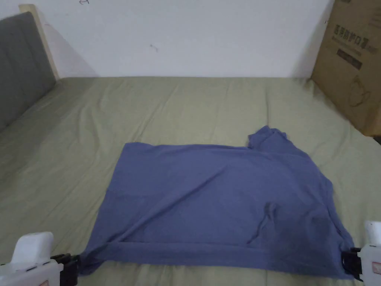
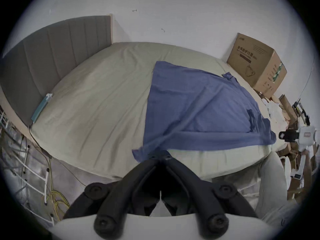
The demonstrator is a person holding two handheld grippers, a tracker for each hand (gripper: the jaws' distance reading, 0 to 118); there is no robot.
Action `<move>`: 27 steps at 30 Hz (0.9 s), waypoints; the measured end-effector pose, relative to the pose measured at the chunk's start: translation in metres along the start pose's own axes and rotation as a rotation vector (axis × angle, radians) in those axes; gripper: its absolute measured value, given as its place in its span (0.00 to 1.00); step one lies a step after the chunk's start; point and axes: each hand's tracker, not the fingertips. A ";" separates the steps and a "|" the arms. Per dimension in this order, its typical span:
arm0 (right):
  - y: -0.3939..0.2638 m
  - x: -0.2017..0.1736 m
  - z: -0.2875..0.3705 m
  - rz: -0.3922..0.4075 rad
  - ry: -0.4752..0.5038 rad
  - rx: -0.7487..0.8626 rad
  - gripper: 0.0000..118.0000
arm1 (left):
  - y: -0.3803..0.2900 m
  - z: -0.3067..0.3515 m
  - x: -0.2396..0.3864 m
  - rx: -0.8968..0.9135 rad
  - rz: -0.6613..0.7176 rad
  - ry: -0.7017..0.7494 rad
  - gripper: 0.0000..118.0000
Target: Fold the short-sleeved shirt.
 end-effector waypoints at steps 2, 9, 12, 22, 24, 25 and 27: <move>-0.006 0.001 -0.001 -0.030 0.027 -0.018 0.00 | -0.004 0.000 -0.005 -0.025 0.020 -0.008 0.09; -0.006 0.007 -0.001 -0.041 0.020 -0.020 0.00 | 0.005 -0.029 -0.013 -0.014 0.011 0.017 0.79; -0.004 0.014 -0.007 -0.060 0.012 -0.026 0.00 | 0.013 -0.048 -0.009 -0.047 0.003 0.013 0.33; -0.006 0.037 -0.014 -0.095 0.039 -0.019 0.11 | 0.018 -0.061 0.002 -0.094 0.006 0.019 0.01; 0.001 0.040 -0.016 -0.099 0.031 0.001 0.67 | 0.016 -0.058 0.002 -0.096 0.001 0.025 0.01; 0.007 0.042 -0.019 -0.099 0.040 0.004 0.79 | 0.016 -0.055 0.004 -0.097 0.003 0.021 0.01; 0.015 0.045 -0.023 -0.101 0.060 0.020 0.79 | 0.015 -0.049 0.008 -0.103 0.000 0.021 0.01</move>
